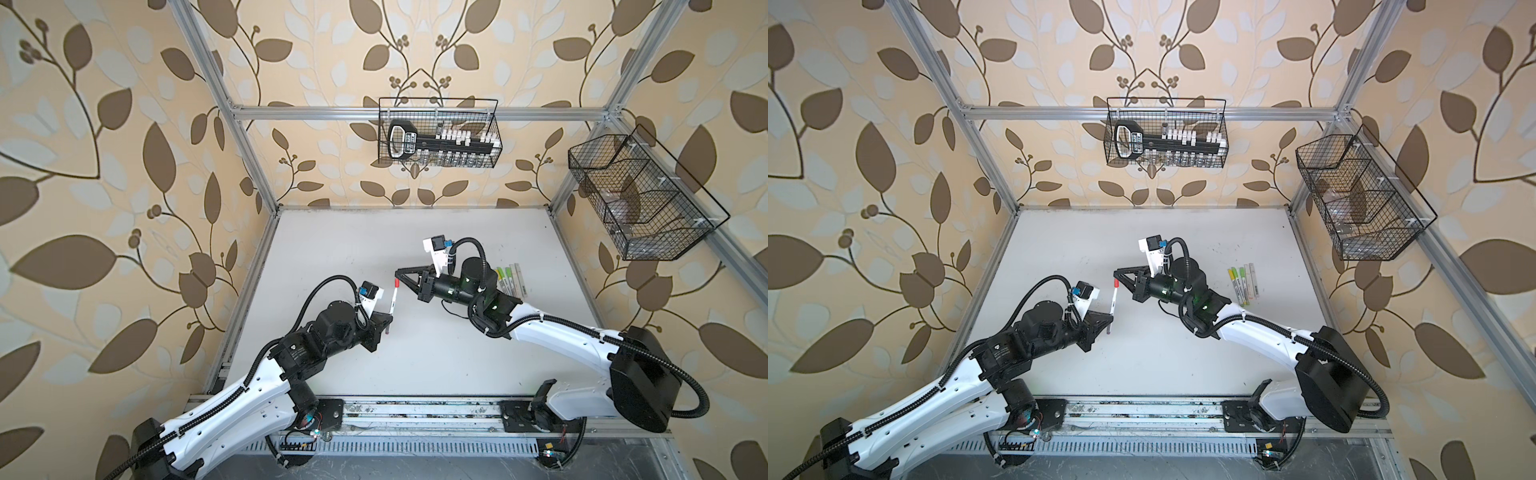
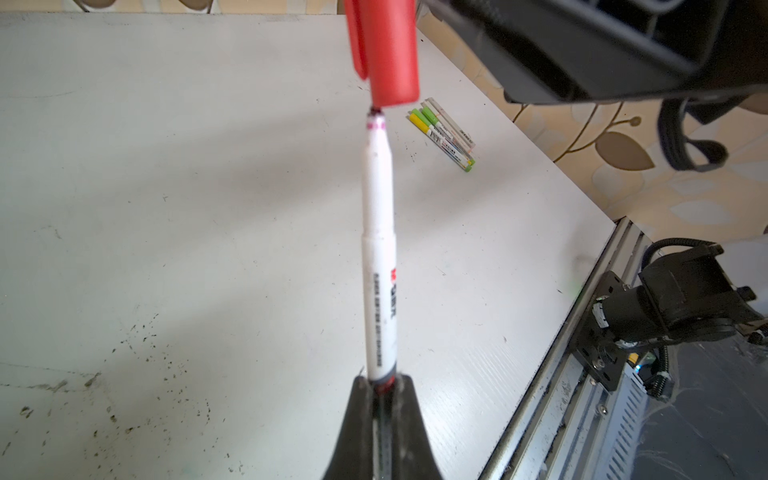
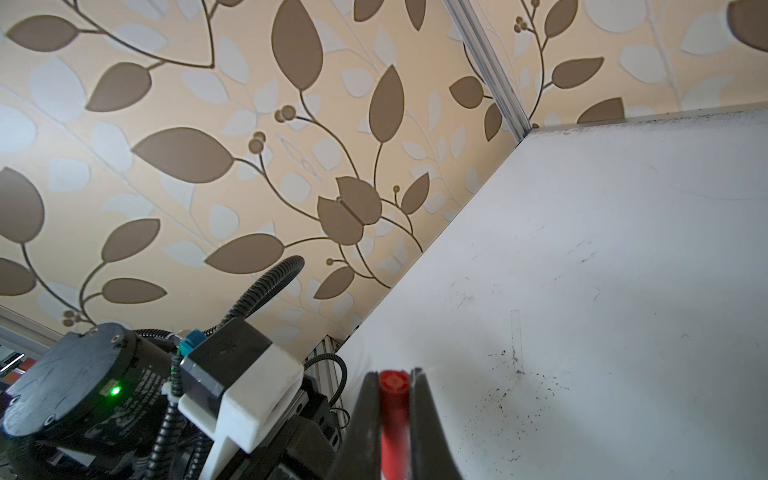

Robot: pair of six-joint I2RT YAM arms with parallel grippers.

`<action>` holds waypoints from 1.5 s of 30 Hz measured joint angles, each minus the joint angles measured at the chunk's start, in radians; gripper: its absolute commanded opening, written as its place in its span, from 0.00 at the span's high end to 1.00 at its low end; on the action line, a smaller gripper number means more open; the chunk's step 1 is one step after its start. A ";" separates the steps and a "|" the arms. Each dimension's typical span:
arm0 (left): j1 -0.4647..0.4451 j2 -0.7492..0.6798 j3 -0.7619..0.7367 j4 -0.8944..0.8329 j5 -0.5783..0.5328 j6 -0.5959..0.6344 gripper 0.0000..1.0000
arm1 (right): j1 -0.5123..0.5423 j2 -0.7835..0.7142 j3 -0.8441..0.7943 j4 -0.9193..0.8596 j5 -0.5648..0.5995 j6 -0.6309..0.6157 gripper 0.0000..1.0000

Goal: Insert the pens into the pen caps

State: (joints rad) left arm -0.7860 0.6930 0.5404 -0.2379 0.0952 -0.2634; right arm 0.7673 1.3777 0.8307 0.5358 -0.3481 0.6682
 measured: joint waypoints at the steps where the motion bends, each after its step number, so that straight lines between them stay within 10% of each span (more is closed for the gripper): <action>1: 0.000 -0.003 0.000 -0.002 0.000 0.000 1.00 | 0.000 0.002 0.000 0.000 0.000 0.000 0.95; 45: 0.000 -0.040 0.000 -0.014 -0.008 0.000 1.00 | -0.006 0.027 0.030 0.008 -0.001 -0.015 0.95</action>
State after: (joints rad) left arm -0.7860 0.6525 0.5404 -0.2516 0.0868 -0.2634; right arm 0.7616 1.4048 0.8608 0.5434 -0.3489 0.6533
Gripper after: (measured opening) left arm 0.065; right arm 0.083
